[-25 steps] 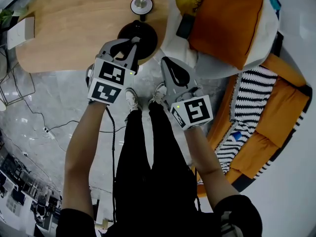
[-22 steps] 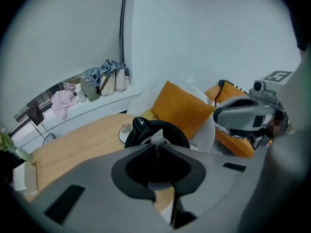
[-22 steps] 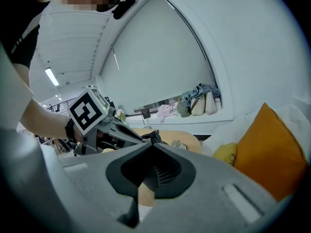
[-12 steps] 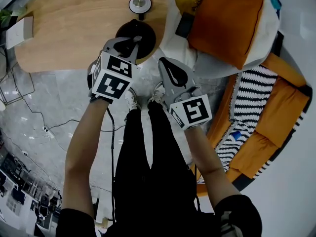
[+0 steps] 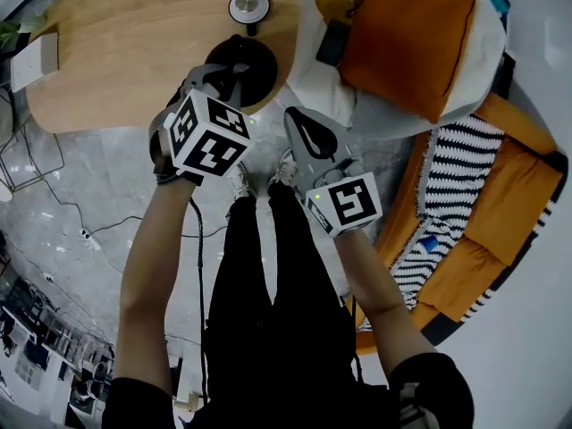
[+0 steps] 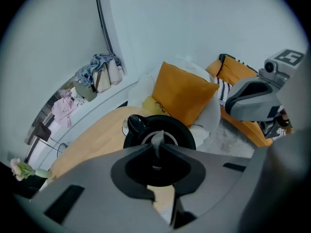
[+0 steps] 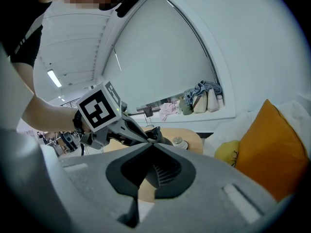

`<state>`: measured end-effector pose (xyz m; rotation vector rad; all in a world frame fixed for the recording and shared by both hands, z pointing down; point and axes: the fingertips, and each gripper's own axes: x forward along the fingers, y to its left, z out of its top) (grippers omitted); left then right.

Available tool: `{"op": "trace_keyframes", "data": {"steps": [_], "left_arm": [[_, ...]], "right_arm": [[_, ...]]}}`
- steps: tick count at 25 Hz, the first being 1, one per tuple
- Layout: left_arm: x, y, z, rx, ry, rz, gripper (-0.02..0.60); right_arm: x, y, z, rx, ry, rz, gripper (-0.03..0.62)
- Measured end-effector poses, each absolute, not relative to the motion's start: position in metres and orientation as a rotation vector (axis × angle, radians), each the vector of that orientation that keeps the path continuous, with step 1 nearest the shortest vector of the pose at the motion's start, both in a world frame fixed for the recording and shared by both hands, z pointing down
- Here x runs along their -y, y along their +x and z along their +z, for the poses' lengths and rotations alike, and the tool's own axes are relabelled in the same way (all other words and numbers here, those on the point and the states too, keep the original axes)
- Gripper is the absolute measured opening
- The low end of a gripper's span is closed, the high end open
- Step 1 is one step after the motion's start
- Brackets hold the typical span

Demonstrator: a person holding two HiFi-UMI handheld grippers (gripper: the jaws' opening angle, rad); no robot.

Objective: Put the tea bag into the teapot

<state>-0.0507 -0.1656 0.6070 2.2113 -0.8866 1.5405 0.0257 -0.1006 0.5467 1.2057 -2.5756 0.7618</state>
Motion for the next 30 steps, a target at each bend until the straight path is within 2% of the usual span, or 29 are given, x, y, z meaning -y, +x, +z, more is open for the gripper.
{"op": "trace_keyframes", "data": {"steps": [2,4,6,27,30], "left_arm": [[0.165,-0.049,0.607,0.878,2.216,1.535,0.047],[0.166,-0.046,0.605,0.878,2.224,1.523,0.099],[0.168,-0.044,0.604,0.875,2.228,1.506,0.120],[0.168,-0.044,0.601,0.890,2.250,1.405,0.121],[0.168,-0.047,0.597,0.903,2.262,1.391,0.101]], "right_arm": [[0.100,0.027,0.547,2.577,1.216,0.773,0.005],[0.100,0.028,0.546,2.580,1.209,0.771,0.005],[0.100,0.030,0.547,2.578,1.206,0.769,0.005],[0.100,0.036,0.546,2.559,1.246,0.762,0.005],[0.097,0.036,0.542,2.551,1.255,0.757,0.005]]}}
